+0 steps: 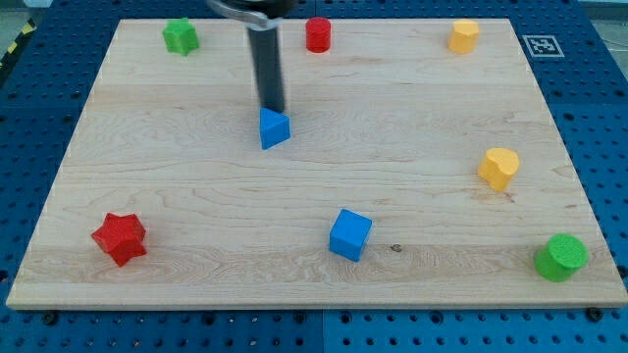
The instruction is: Move the blue triangle into the blue cube
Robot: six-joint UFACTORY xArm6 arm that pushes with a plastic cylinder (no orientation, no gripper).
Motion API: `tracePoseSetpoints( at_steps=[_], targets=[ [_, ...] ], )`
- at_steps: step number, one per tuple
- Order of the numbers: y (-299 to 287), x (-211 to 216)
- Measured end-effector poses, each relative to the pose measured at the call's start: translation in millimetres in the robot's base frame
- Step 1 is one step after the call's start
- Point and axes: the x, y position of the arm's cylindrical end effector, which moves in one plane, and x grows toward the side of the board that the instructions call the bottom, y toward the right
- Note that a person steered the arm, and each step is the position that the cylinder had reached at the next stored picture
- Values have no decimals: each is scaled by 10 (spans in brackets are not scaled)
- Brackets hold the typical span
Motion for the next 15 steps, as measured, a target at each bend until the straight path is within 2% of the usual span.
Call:
tracePoseSetpoints(
  at_steps=[2, 3, 4, 5, 6, 8, 11, 12, 14, 15],
  targets=[
    [573, 951],
    [619, 725],
    [601, 224],
    [335, -123],
    [-4, 29],
    [-23, 984],
    [-213, 198],
    [-342, 442],
    [164, 1297],
    [91, 1162]
  ],
)
